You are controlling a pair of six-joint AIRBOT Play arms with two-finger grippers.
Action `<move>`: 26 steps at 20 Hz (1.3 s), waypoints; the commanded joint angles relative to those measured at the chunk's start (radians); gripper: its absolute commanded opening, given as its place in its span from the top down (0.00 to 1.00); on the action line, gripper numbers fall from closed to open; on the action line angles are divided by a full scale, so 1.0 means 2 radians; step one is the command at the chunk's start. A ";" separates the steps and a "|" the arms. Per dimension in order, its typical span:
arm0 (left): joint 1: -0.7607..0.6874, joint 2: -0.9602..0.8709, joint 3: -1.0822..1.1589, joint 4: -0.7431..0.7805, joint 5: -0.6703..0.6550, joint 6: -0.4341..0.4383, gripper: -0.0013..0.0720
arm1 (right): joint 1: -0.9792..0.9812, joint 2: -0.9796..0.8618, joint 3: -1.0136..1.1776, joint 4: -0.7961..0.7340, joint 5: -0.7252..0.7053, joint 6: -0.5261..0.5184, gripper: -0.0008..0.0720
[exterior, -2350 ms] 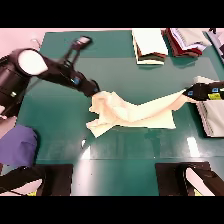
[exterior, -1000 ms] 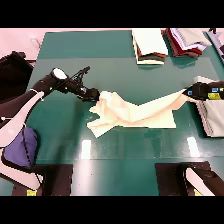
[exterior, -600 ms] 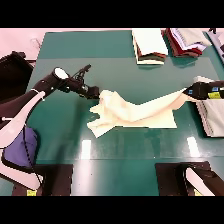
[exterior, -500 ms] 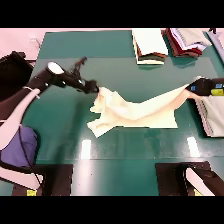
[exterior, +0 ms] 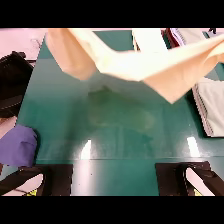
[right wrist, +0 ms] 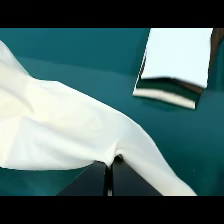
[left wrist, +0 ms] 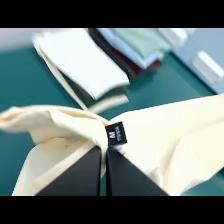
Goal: Fold the shirts.
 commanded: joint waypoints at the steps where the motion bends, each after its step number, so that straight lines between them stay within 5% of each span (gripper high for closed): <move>1: 0.005 0.084 0.051 0.058 0.002 -0.014 0.95 | 0.000 0.000 0.085 -0.011 0.014 0.000 0.97; 6: 0.005 0.120 0.052 0.087 -0.021 -0.036 0.95 | 0.000 0.000 0.140 -0.081 0.047 0.026 0.97; 13: 0.005 0.010 -0.062 0.087 -0.151 -0.037 0.95 | 0.017 -0.097 0.032 -0.077 0.125 0.062 0.97; 18: 0.005 -0.122 -0.227 0.091 -0.088 -0.032 0.95 | 0.057 -0.259 -0.093 -0.079 0.088 0.061 0.97; 21: 0.010 -0.194 -0.226 0.111 -0.024 -0.038 0.94 | 0.057 -0.340 -0.073 -0.075 0.045 0.061 0.94; 23: 0.030 -0.202 -0.206 0.110 0.005 -0.064 0.22 | 0.053 -0.371 -0.026 -0.074 0.048 0.061 0.45; 26: 0.086 -0.196 -0.160 0.109 -0.039 -0.077 0.24 | 0.045 -0.377 0.024 -0.074 0.065 0.061 0.46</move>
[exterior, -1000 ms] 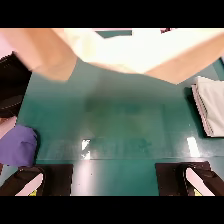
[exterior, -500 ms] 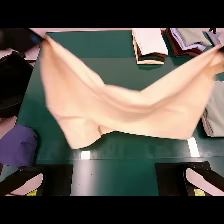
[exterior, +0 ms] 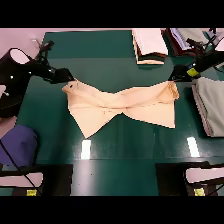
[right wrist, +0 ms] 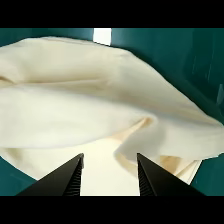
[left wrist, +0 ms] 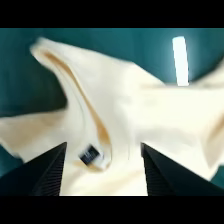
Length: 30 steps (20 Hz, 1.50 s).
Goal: Fold the shirts.
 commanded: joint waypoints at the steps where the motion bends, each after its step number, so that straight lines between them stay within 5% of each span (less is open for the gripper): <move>1: 0.056 -0.006 0.027 0.002 -0.045 -0.017 0.24 | -0.005 -0.017 0.039 0.000 0.014 -0.004 0.46; 6: 0.081 0.000 -0.072 0.000 -0.101 -0.012 0.23 | -0.008 0.024 0.039 0.001 0.044 -0.009 0.46; 11: 0.055 0.022 -0.229 -0.052 -0.009 0.014 0.24 | -0.008 0.053 0.039 0.000 0.048 -0.009 0.46; 17: -0.005 0.022 -0.265 -0.078 0.092 0.013 0.24 | -0.008 0.060 0.039 0.000 0.059 -0.009 0.46; 18: -0.006 0.022 -0.265 -0.080 0.092 0.009 0.28 | -0.008 0.060 0.039 -0.001 0.069 -0.009 0.46; 20: -0.003 0.023 -0.263 -0.080 0.075 0.010 0.87 | -0.016 0.065 0.028 -0.003 0.081 -0.015 0.46; 21: -0.003 0.030 -0.261 -0.070 0.068 0.010 0.95 | -0.023 0.076 0.003 -0.004 0.075 -0.016 0.46; 27: -0.003 0.114 -0.233 -0.056 0.060 0.014 0.95 | -0.136 0.159 -0.249 -0.004 0.039 -0.026 0.45; 29: -0.003 0.131 -0.232 -0.056 0.058 0.014 0.95 | -0.186 0.172 -0.335 -0.003 0.031 -0.031 0.26; 30: -0.003 0.132 -0.232 -0.057 0.052 0.014 0.95 | -0.208 0.173 -0.373 -0.001 0.025 -0.036 0.26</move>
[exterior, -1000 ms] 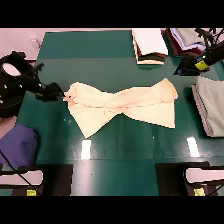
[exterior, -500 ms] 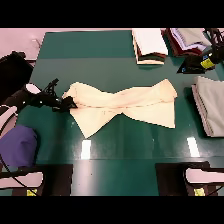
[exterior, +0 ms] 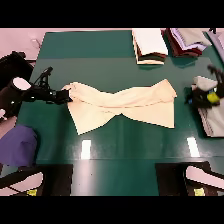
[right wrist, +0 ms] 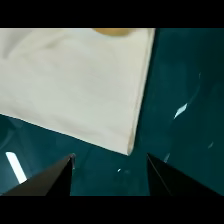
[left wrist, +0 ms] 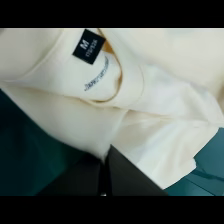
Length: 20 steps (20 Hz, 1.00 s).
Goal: Fold the shirts.
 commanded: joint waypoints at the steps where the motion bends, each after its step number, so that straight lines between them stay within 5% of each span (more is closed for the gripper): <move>1: 0.000 0.021 0.004 0.001 -0.013 0.001 0.95 | -0.076 0.018 -0.146 0.015 -0.023 -0.019 0.27; 4: 0.000 0.021 0.004 0.001 -0.016 0.001 0.95 | -0.094 0.018 -0.231 0.079 -0.080 -0.054 0.37; 10: 0.000 0.021 0.004 0.000 -0.017 0.000 0.95 | -0.037 0.018 -0.274 0.149 -0.183 -0.069 0.38; 13: 0.000 0.021 0.004 0.000 -0.017 0.001 0.95 | 0.004 0.018 -0.274 0.149 -0.210 -0.068 0.55; 14: 0.000 0.021 0.004 0.000 -0.018 0.001 0.95 | 0.018 0.018 -0.273 0.149 -0.215 -0.069 0.76; 16: 0.000 0.028 0.004 -0.001 -0.023 0.000 0.95 | 0.040 0.020 -0.254 0.149 -0.209 -0.080 0.96; 20: 0.000 0.100 0.046 -0.001 -0.040 0.000 0.95 | 0.069 0.078 -0.147 0.149 -0.167 -0.081 0.97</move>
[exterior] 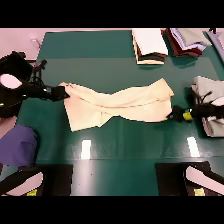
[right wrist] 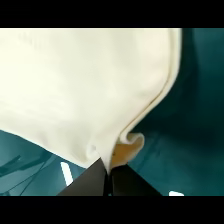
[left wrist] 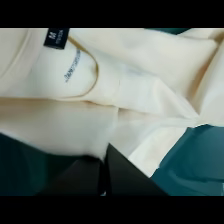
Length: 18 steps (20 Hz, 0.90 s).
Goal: Fold the shirts.
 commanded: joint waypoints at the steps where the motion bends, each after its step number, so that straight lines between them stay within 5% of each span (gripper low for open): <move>1: 0.000 0.059 0.058 0.000 -0.024 -0.001 0.95 | 0.027 0.056 0.099 0.005 0.029 -0.003 0.97; 11: 0.000 0.142 0.530 0.002 -0.039 -0.039 0.95 | -0.050 0.204 0.539 0.001 0.041 0.016 0.97; 18: 0.000 0.141 0.568 0.083 -0.005 -0.070 0.95 | -0.109 0.131 0.708 0.003 0.121 0.057 0.97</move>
